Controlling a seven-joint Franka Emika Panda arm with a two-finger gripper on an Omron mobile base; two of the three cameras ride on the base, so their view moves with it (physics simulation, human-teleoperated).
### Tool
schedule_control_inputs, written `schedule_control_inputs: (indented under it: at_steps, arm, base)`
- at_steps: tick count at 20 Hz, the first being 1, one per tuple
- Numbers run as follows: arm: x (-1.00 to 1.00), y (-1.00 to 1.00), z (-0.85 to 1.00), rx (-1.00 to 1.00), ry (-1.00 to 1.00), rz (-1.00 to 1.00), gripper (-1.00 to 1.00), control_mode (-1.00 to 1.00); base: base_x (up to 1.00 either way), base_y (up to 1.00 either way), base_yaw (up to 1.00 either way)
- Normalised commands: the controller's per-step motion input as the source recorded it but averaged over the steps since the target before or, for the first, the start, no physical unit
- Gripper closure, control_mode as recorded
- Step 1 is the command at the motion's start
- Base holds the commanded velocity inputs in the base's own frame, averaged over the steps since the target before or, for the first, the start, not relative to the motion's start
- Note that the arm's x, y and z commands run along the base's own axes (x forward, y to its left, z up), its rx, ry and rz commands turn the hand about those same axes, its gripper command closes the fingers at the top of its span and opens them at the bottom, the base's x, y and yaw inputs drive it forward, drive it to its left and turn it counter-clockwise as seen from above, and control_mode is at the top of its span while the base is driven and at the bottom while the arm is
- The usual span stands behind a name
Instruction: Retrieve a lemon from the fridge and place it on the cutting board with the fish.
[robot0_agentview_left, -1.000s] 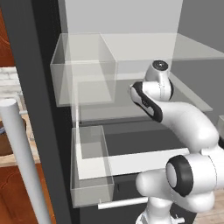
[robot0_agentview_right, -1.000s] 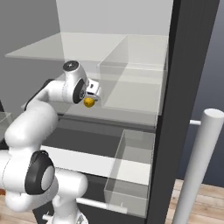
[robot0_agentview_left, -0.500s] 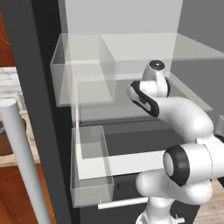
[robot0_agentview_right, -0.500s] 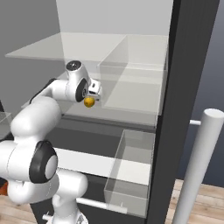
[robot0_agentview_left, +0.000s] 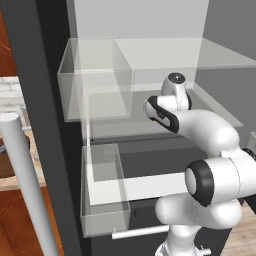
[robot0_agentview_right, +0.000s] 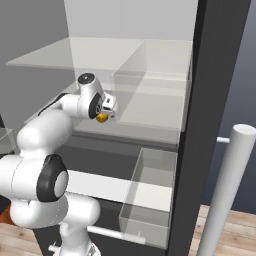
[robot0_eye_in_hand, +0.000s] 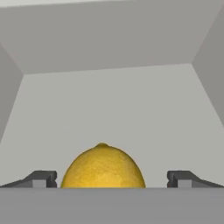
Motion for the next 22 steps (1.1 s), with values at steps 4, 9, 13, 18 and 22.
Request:
schedule_control_inputs:
  at_steps: [4,9,13,18,22]
  arm:
    - [-0.05,0.04,-0.04,0.0,0.03,0.0,-1.0,-1.0]
    - [-0.03,0.02,-0.11,0.0,0.0,0.0,-1.0,-1.0]
    - [0.0,0.02,-0.09,0.0,0.0,0.0,-1.0,-1.0]
    - [0.0,0.04,-0.1,0.0,0.0,0.0,1.0,-1.0]
    - [0.0,0.01,-0.11,0.0,0.0,0.0,1.0,-1.0]
  base:
    - [0.0,0.0,0.0]
    - [0.0,0.0,0.0]
    - [0.0,0.0,0.0]
    - [0.0,0.0,0.0]
    - [0.0,0.0,0.0]
